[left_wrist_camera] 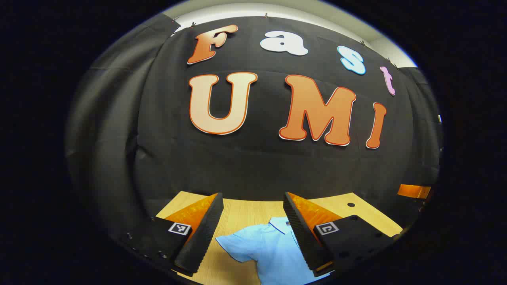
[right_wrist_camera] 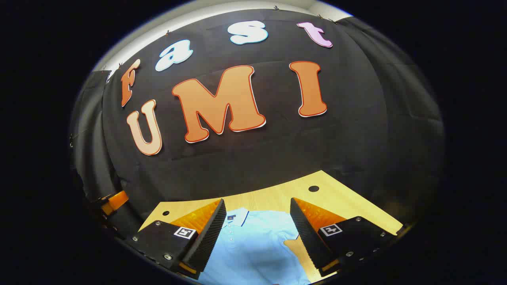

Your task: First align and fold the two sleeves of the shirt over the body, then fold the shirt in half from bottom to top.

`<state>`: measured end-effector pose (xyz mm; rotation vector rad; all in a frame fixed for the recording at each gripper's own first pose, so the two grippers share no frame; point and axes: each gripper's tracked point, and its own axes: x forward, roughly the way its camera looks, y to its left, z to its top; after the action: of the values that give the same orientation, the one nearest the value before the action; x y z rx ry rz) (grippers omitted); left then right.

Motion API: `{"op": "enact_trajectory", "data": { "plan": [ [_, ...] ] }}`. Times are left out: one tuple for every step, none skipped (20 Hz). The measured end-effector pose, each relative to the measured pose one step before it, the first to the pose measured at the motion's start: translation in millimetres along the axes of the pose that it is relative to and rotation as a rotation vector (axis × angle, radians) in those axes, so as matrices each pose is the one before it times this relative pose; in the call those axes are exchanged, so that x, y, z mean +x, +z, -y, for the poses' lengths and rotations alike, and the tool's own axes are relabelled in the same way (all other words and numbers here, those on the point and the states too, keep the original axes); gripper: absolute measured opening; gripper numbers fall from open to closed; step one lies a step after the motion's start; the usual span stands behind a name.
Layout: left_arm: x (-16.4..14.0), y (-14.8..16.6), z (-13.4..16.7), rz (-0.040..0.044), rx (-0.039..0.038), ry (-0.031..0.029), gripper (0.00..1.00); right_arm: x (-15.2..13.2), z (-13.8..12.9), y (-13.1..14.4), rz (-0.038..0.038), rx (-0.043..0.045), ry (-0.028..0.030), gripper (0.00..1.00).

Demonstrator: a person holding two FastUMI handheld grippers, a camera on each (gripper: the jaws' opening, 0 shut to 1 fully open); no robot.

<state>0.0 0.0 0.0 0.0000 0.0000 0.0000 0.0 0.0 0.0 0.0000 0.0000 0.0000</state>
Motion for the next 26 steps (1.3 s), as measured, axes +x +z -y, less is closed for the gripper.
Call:
{"op": "enact_trajectory", "data": {
  "plan": [
    [1.06, -0.60, -3.59, 0.00171, -0.01004, 0.00873, 0.99, 3.11, -1.54, 0.72, -0.00792, -0.01850, 0.00205, 0.98],
    [0.77, -0.62, -2.09, -0.00206, -0.01149, 0.00274, 0.98, 2.13, 1.88, 1.05, -0.00486, -0.01482, -0.00174, 0.98],
    [-0.71, -0.97, -1.74, -0.00337, -0.00691, 0.00903, 0.99, 2.99, -0.38, 2.18, -0.00132, -0.00439, 0.00525, 0.98],
    [0.31, 0.17, -1.89, -0.00392, -0.00249, 0.00959, 0.98, 4.18, -1.89, 1.41, -0.00611, 0.00237, 0.00684, 0.98],
    [-1.51, 0.40, -1.40, 0.00396, -0.00081, 0.00660, 0.98, 2.99, -1.23, -1.15, -0.01137, 0.00568, 0.00681, 0.98],
    [-0.50, 2.25, -0.79, 0.00609, 0.00041, 0.00211, 0.99, 2.60, -0.73, -3.04, -0.01502, 0.00586, 0.00529, 0.98],
    [-0.53, 2.05, 0.77, 0.00520, 0.00307, 0.00002, 0.99, 1.67, -0.72, -0.90, -0.00966, 0.00109, 0.00458, 0.98],
    [1.45, 2.65, -0.66, 0.00080, 0.00559, 0.00764, 0.98, 2.22, 1.52, 0.26, -0.00273, -0.00359, 0.00098, 0.98],
    [-0.71, -0.92, -1.05, 0.00191, 0.00388, 0.00788, 0.98, 2.26, 1.59, -0.27, -0.00430, -0.00840, -0.00152, 0.98],
    [0.88, 2.53, 1.14, 0.00097, -0.00294, -0.00118, 0.98, 0.83, 0.78, -0.97, -0.00422, -0.01002, -0.00178, 0.98],
    [1.15, -0.96, 4.22, -0.00300, -0.00713, -0.00739, 0.98, 1.16, 2.27, -0.33, -0.00082, -0.00832, -0.00241, 0.98],
    [0.63, -0.78, 2.77, -0.00413, -0.00755, -0.00371, 0.99, -0.19, 2.67, -0.13, -0.00235, -0.00594, -0.00424, 0.98],
    [0.94, -3.81, 2.95, -0.00755, -0.00220, -0.00222, 0.99, 1.65, 2.24, -0.37, -0.00314, -0.00218, -0.00155, 0.98],
    [1.31, 0.50, 1.79, -0.00356, 0.00055, -0.00097, 0.98, 1.09, 1.86, -1.82, -0.00693, 0.00144, -0.00001, 0.98],
    [0.41, 0.49, 1.04, 0.00063, 0.00110, 0.00060, 0.99, 1.83, 0.93, -0.89, -0.00677, 0.00704, 0.00498, 0.98],
    [1.11, 1.80, 0.64, 0.00317, 0.00158, 0.00022, 0.99, 1.89, 0.41, -0.21, -0.00336, 0.01532, 0.01089, 0.98],
    [-1.18, -0.41, 0.48, 0.00266, 0.00294, 0.00185, 0.99, 2.87, 1.80, 0.32, -0.00323, 0.01056, 0.00158, 0.98],
    [0.75, 0.78, -0.29, -0.00252, 0.00468, 0.00473, 0.99, 3.32, 5.80, -2.94, -0.01041, 0.00429, -0.00637, 0.98],
    [-0.37, -1.24, -0.23, -0.00162, 0.00340, 0.00254, 0.99, 2.54, 3.34, -0.45, -0.00918, 0.00553, -0.00479, 0.98],
    [-0.61, 1.01, 0.24, -0.00100, -0.00103, -0.00118, 0.99, 3.88, 1.53, -0.82, -0.00907, 0.00547, -0.00039, 0.98],
    [-0.10, -0.71, -2.49, 0.00122, -0.00350, 0.00363, 0.99, 1.75, 1.39, -1.18, -0.01073, 0.00571, 0.00418, 0.98],
    [-1.01, -1.24, -0.74, 0.00053, -0.00280, 0.00412, 0.99, 2.83, 1.80, -1.69, -0.01264, 0.00035, 0.00257, 0.98],
    [-0.66, 0.23, -1.28, -0.00056, -0.00095, 0.00277, 0.98, 4.05, 3.25, -3.48, -0.02175, -0.00387, -0.00232, 0.98],
    [-0.58, -1.20, -2.56, -0.00061, -0.00016, 0.00586, 0.98, 3.94, 5.00, -4.83, -0.02686, -0.00547, -0.00806, 0.98],
    [-0.39, 0.56, -3.76, -0.00134, -0.00104, 0.00619, 0.99, 5.26, 5.69, -5.31, -0.03094, -0.00467, -0.01357, 0.98],
    [-0.89, -1.09, -3.43, -0.00123, -0.00271, 0.00597, 0.99, 5.90, 6.53, -4.39, -0.02189, -0.00545, -0.01878, 0.98]
  ]
}}
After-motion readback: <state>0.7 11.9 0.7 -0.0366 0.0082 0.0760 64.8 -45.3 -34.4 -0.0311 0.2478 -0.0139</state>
